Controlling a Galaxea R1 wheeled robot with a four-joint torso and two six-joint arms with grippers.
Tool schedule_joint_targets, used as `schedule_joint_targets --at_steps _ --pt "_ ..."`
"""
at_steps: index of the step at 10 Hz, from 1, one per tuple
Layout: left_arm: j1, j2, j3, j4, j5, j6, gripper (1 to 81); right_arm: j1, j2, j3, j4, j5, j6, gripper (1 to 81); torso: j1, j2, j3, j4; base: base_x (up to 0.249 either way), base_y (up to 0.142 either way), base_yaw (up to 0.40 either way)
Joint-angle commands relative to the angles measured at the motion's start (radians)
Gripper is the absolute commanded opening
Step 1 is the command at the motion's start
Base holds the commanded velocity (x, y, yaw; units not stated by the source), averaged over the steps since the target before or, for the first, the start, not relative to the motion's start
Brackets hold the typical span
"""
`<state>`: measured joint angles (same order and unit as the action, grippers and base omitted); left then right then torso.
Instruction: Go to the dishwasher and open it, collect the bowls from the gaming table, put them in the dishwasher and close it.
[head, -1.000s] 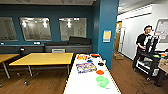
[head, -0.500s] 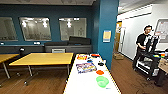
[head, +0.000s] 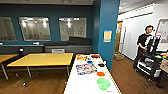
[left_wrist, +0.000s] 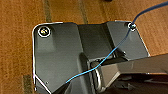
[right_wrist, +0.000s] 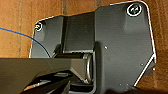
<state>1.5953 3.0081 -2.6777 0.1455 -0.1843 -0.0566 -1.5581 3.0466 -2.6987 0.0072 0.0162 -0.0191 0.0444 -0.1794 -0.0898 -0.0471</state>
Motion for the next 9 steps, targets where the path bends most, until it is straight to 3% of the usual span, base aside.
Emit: schedule_joint_targets --at_steps 1,9 --pt "-0.045 -0.004 0.004 0.0 0.04 0.0 81.1 0.051 0.002 0.007 0.008 -0.051 -0.002 81.1 0.0 0.0 0.0 0.0 0.182 0.0 0.0" --pt "-0.044 -0.003 0.004 -0.001 0.04 -0.002 81.1 0.051 -0.006 0.004 0.016 -0.041 0.002 81.1 0.0 0.0 0.0 0.0 0.191 0.0 0.0"
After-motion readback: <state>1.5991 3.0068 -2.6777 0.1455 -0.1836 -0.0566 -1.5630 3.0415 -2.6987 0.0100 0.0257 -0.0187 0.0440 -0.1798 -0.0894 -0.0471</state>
